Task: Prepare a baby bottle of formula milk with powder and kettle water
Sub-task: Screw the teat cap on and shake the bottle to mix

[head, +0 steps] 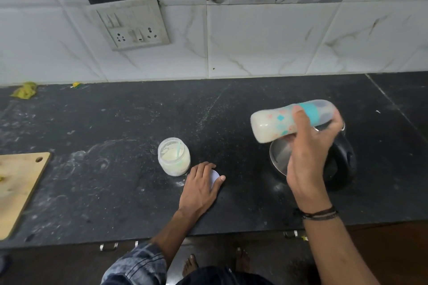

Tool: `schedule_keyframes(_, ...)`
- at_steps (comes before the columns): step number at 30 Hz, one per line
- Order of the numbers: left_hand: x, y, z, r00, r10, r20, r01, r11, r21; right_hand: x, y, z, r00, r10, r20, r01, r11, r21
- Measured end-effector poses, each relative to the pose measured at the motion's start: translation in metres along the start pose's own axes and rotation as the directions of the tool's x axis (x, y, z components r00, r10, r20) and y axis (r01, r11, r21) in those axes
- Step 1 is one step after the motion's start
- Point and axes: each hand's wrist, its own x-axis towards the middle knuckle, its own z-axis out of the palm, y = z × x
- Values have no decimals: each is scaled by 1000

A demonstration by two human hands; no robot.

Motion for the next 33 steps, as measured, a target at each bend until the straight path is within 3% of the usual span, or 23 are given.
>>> schedule_keyframes(5, 0, -1, 0, 1000, 12, -4, -12, 1000, 1, 1, 6, 4, 992, 109, 60, -101, 988, -118)
schedule_keyframes(9, 0, 0, 2, 1000, 11, -12, -10, 1000, 21, 0, 8, 4, 996, 27, -89, -23, 999, 45)
schedule_keyframes(13, 1, -2, 2, 1000, 11, -10, -11, 1000, 24, -5, 13, 7, 991, 111, 74, -102, 987, -122)
schedule_keyframes(17, 1, 0, 2, 1000, 3, -9, -3, 1000, 24, 1, 7, 6, 996, 14, -93, -9, 999, 46)
schedule_keyframes(18, 1, 0, 2, 1000, 6, -6, -6, 1000, 25, 3, 6, 6, 996, 15, -83, -12, 999, 33)
schedule_keyframes(21, 1, -1, 0, 1000, 11, -6, -11, 1000, 18, 3, 7, 5, 986, 82, 145, -58, 985, -161)
schedule_keyframes(22, 1, 0, 0, 1000, 10, -3, -10, 1000, 18, 3, 6, 4, 986, 73, 149, -49, 987, -155)
schedule_keyframes(26, 1, 1, 1, 1000, 3, -9, -3, 1000, 24, 5, 2, 4, 999, -1, -40, 0, 1000, -7)
schedule_keyframes(30, 1, 0, 0, 1000, 8, -6, -8, 1000, 11, 2, 2, 4, 977, 114, 182, -85, 983, -161)
schedule_keyframes(33, 0, 2, 0, 1000, 1, -10, -1, 1000, 17, 2, 2, 4, 998, 53, 42, -51, 998, -40)
